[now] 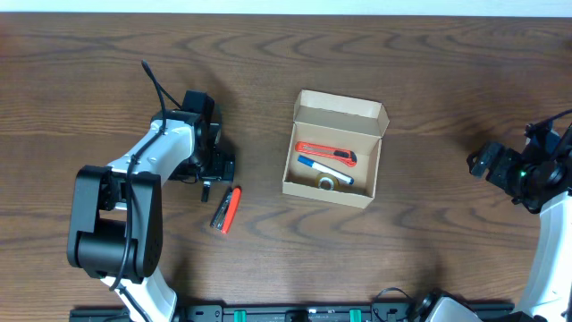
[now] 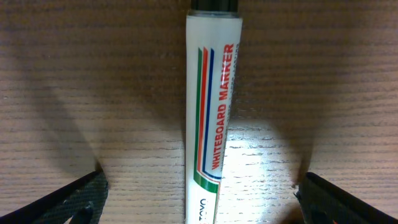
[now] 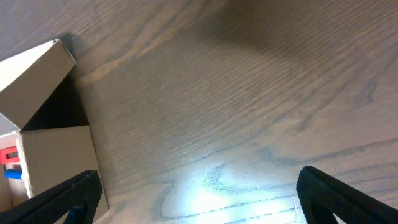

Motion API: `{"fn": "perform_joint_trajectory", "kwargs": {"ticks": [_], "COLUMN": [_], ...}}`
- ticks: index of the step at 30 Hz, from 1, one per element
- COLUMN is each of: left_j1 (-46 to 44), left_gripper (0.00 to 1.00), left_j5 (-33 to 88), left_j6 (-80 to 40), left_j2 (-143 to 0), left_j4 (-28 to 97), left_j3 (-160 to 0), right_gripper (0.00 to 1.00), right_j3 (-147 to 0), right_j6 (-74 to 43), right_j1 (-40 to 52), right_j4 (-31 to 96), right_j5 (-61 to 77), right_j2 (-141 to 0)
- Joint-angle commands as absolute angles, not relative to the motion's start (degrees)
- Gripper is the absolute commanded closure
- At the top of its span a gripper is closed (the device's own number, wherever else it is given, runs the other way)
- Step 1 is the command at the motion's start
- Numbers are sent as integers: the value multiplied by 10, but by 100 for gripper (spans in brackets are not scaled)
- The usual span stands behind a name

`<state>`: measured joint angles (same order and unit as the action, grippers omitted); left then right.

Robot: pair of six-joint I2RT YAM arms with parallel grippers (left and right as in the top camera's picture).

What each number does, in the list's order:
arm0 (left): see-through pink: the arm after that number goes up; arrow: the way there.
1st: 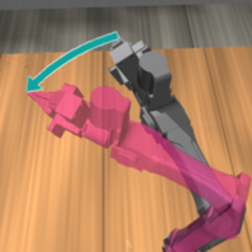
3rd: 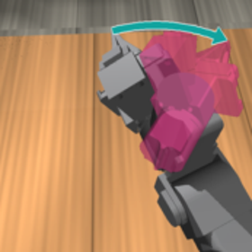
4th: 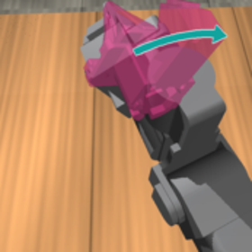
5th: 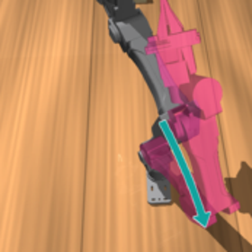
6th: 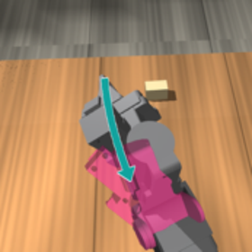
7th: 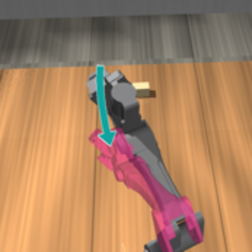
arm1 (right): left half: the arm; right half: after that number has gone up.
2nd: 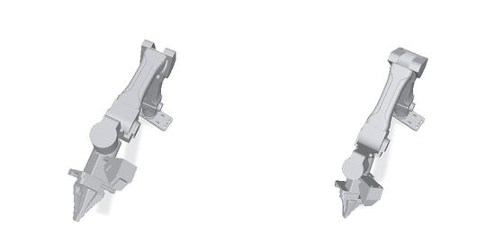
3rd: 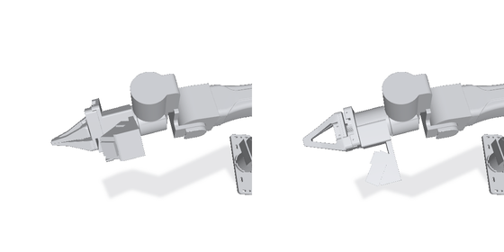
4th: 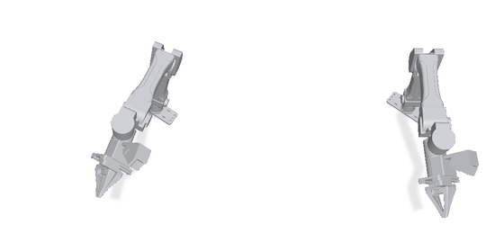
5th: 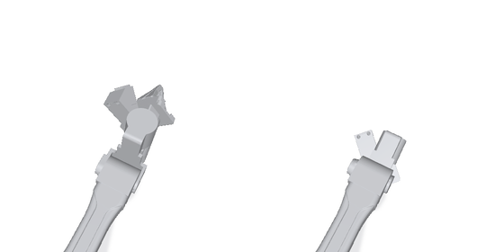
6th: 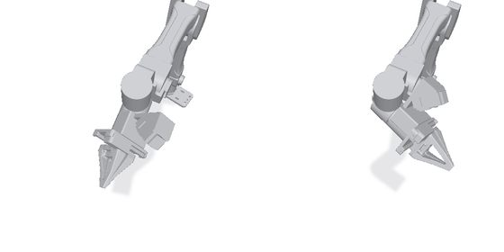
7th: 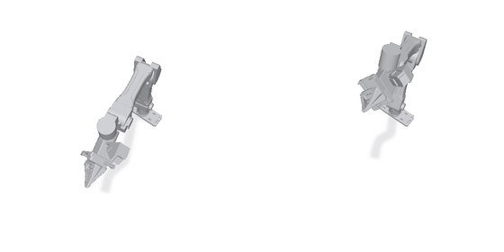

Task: Pack container
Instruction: 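Lower the left gripper and grasp the white whiteboard marker, then carry the white marker with the left gripper into the box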

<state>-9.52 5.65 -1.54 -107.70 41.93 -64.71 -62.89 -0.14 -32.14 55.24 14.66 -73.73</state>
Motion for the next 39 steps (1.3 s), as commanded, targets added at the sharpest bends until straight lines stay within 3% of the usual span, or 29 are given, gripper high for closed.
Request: {"fn": "perform_joint_trajectory", "kwargs": {"ticks": [1, 3, 6, 9, 11, 14, 17, 23, 33, 39], "left_j1": [-93, -93, -93, -93, -93, -93, -93, -93, -96, -123], "left_gripper": [2, 4, 16, 41, 48, 73, 87, 94, 94, 94], "left_j5": [60, 60, 60, 60, 60, 60, 60, 60, 76, 122], "left_j6": [-19, -19, -19, -19, -19, -19, -19, -19, 5, 96], "left_j2": [-1095, -1096, -1096, -1096, -1096, -1096, -1096, -1096, -1069, -983], "left_j4": [419, 419, 419, 420, 420, 422, 429, 433, 468, 499], "left_j3": [-657, -657, -657, -657, -657, -657, -657, -657, -688, -770], "right_gripper": [1, 1, 1, 1, 1, 1, 1, 1, 1, 1], "right_j3": [-629, -629, -629, -629, -629, -629, -629, -629, -629, -629], "right_j6": [9, 9, 9, 9, 9, 9, 10, 9, 10, 9], "right_j1": [-322, -322, -322, -322, -322, -322, -322, -322, -322, -322], "right_j4": [553, 553, 553, 553, 553, 553, 553, 553, 553, 551], "right_j5": [153, 153, 153, 153, 153, 153, 153, 153, 153, 153], "right_j2": [-730, -730, -730, -730, -730, -730, -729, -729, -730, -730]}}
